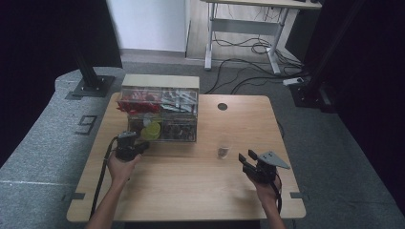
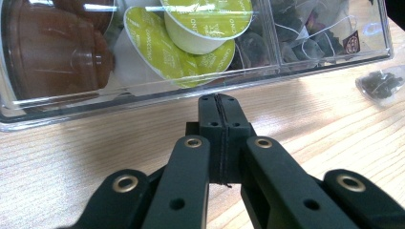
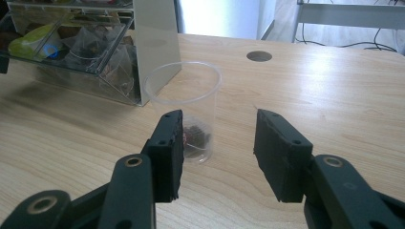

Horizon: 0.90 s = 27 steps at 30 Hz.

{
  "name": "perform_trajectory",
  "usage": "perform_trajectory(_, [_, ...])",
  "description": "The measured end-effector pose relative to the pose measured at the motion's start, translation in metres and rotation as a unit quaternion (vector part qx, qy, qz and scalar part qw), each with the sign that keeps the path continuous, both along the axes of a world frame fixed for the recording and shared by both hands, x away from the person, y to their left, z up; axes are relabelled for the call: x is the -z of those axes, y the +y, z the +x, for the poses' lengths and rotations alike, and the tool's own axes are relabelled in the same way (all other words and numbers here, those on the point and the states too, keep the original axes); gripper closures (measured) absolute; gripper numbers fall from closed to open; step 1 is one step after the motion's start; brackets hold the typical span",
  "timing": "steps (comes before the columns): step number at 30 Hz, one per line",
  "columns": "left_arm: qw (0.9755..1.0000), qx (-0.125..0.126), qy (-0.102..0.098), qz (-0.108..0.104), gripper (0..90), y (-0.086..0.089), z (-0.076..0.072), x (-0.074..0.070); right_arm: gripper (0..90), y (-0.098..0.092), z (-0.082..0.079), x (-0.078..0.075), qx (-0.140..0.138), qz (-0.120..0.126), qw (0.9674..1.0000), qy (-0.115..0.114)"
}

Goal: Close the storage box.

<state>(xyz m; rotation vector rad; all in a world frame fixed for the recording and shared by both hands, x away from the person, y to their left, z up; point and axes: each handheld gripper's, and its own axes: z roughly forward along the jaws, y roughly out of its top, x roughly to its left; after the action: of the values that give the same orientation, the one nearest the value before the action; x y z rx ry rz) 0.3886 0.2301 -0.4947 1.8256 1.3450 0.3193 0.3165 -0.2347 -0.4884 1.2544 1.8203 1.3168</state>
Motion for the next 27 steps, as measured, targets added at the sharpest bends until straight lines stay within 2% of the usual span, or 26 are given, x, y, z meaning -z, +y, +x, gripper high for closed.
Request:
perform_trajectory(12, [0.9998, 0.014, -0.011, -0.004, 89.5, -0.006, -0.009, -0.004, 52.9, -0.002, -0.002, 0.001, -0.003, 0.008, 1.0, 0.006])
perform_trajectory(15, [0.9995, 0.019, -0.018, 0.014, 89.1, -0.012, -0.014, -0.005, 52.9, -0.003, -0.001, 0.003, -0.006, 0.018, 0.9997, 0.012])
perform_trajectory(18, [0.9992, 0.028, -0.02, 0.019, 88.7, -0.016, -0.017, -0.004, 52.8, -0.003, -0.001, 0.004, -0.007, 0.023, 0.9996, 0.016])
perform_trajectory(26, [0.9986, 0.042, -0.03, 0.006, 85.7, -0.024, -0.03, -0.002, 52.0, -0.008, -0.005, 0.009, -0.009, 0.031, 0.9992, 0.023])
perform_trajectory(27, [0.9984, 0.045, -0.034, 0.004, 80.0, -0.025, -0.033, -0.001, 51.3, -0.012, -0.009, 0.012, -0.009, 0.035, 0.9989, 0.028])
